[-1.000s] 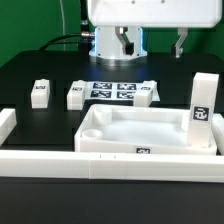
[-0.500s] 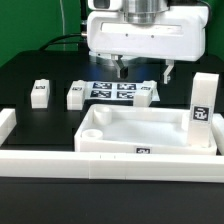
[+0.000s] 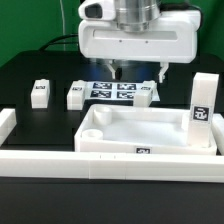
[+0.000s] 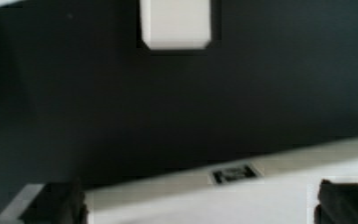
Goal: Assemble desk
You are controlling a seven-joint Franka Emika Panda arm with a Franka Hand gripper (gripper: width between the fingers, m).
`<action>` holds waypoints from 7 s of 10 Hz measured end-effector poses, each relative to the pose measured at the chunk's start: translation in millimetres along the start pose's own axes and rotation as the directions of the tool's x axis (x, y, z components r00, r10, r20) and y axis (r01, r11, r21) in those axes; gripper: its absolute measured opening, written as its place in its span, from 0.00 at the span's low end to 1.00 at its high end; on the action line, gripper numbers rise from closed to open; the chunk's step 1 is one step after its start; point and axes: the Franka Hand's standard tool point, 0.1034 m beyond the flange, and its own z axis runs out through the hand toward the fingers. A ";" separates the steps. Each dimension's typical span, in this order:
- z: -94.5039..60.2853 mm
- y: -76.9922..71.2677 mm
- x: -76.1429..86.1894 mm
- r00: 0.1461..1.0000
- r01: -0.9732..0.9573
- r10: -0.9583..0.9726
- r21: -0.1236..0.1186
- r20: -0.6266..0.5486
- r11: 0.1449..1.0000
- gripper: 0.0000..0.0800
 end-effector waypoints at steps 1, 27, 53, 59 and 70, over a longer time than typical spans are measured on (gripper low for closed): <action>4.9 5.8 -7.8 0.997 -0.008 0.008 0.006 0.072 1.000 0.81; 70.8 2.2 -34.3 0.711 0.000 0.008 -0.012 0.703 1.000 0.81; -79.5 -9.1 21.0 0.988 0.118 -0.126 0.093 0.085 0.989 0.36; -129.8 -16.7 53.6 0.970 0.126 -0.104 0.089 -0.219 0.988 0.36; -123.6 -9.6 83.1 0.812 0.145 -0.110 0.015 -0.573 0.989 0.36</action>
Offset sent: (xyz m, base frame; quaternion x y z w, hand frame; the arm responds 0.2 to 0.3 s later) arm 0.0000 0.0000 0.0000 0.0000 -0.1296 0.0000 0.9916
